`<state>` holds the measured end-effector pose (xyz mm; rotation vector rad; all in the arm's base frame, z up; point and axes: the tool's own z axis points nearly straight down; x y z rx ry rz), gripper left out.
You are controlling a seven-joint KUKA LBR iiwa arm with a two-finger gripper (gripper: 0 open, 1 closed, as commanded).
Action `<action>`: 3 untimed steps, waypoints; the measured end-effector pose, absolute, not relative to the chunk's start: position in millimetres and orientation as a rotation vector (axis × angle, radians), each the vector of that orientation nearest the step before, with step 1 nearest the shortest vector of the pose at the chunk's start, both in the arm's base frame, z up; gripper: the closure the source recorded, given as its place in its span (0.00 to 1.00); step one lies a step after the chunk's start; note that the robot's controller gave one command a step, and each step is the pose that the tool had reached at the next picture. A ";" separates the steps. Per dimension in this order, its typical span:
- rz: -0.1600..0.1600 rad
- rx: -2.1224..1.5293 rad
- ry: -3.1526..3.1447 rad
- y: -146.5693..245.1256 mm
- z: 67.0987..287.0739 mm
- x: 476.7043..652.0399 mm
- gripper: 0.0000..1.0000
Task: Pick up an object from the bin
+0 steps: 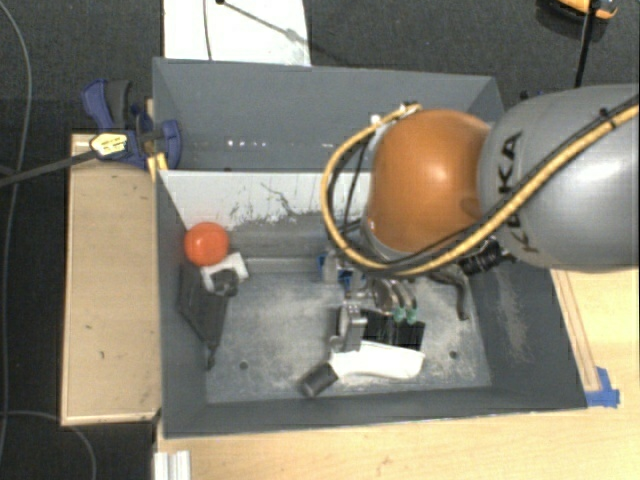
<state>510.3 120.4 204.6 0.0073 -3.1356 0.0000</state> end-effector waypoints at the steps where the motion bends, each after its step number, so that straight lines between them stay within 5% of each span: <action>1: -0.002 0.001 -3.144 119.6 209.1 512.0 0.00; 2: -0.003 0.035 -3.147 85.2 151.1 513.7 0.00; 3: -0.002 0.059 -3.134 35.2 144.1 491.4 0.00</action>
Offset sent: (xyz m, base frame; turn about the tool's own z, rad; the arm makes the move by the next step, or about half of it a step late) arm 0.0021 -0.0823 -0.1346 -0.0424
